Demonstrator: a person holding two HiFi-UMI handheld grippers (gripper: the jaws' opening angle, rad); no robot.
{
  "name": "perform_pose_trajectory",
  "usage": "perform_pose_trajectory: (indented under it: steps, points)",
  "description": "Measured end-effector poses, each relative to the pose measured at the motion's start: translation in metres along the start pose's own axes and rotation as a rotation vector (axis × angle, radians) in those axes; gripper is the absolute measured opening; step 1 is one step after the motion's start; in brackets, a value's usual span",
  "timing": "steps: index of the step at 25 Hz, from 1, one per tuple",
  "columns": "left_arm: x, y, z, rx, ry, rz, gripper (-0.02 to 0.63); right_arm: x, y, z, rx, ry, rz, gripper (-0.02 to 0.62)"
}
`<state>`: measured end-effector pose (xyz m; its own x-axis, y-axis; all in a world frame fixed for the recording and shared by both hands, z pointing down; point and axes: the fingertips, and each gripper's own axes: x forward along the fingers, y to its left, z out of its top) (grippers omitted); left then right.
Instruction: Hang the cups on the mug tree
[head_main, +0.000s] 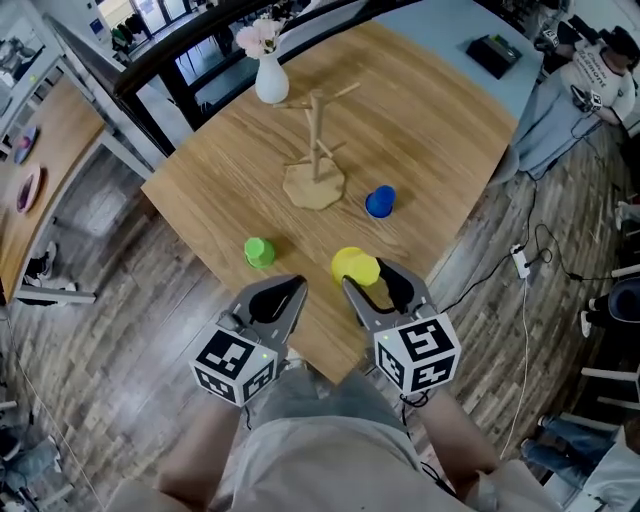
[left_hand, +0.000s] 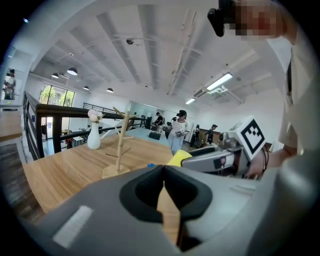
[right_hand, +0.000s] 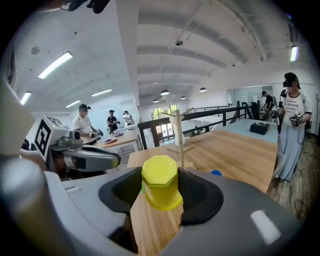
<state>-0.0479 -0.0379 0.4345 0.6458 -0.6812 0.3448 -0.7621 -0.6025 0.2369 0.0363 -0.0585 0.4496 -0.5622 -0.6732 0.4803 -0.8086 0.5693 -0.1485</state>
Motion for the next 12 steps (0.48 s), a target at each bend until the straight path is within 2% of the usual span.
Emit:
perform_pose_trajectory:
  steps: [12]
  points:
    - [-0.047,-0.032,0.05,0.051,-0.052,0.006,0.002,-0.058,0.024,0.06,-0.031,-0.111,-0.012,0.232]
